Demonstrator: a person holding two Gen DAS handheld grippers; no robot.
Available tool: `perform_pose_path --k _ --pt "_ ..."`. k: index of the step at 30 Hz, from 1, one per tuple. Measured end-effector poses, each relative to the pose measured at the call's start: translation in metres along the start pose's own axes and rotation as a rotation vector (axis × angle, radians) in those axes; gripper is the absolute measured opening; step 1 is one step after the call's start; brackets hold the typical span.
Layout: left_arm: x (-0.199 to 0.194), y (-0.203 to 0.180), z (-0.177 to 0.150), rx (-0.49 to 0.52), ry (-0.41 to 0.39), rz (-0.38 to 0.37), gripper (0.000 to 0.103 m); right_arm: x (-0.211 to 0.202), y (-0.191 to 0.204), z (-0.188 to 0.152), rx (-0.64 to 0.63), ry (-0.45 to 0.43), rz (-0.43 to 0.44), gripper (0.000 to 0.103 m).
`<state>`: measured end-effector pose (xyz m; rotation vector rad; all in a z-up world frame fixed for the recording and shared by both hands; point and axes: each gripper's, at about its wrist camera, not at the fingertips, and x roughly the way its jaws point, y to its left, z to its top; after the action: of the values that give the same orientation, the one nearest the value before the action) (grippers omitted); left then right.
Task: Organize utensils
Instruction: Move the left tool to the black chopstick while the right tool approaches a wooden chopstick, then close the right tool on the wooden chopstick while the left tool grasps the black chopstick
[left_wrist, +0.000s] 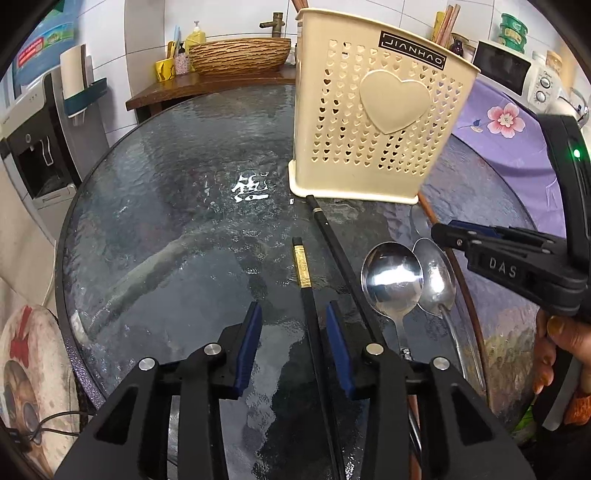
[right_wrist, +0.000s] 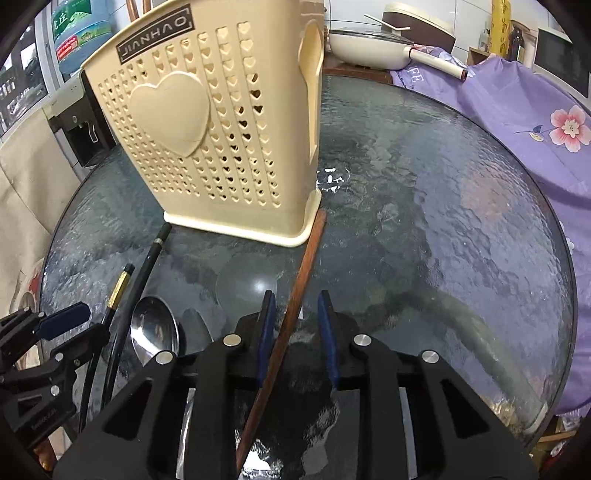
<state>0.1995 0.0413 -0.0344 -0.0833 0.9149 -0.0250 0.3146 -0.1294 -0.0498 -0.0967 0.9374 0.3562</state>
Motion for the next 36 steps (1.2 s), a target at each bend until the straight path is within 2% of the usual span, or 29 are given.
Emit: perform_pose_path --k 13,16,20,31,36 --pt "0.013 -0.011 0.012 0.045 0.008 0.029 0.033 0.019 -0.007 0.029 0.008 0.000 -0.032 0.023" --pt "0.014 -0.014 0.013 0.058 0.007 0.039 0.032 0.022 -0.003 0.031 -0.006 -0.005 -0.053 0.019" --pt "0.014 -0.013 0.012 0.055 0.000 0.047 0.027 0.022 0.000 0.030 -0.036 -0.010 -0.061 0.011" --pt "0.015 -0.017 0.012 0.088 0.018 0.033 0.024 0.007 0.002 0.006 -0.098 0.005 -0.070 0.009" --pt "0.017 -0.017 0.016 0.092 0.019 0.025 0.010 0.003 0.006 -0.001 -0.105 0.000 -0.065 0.009"
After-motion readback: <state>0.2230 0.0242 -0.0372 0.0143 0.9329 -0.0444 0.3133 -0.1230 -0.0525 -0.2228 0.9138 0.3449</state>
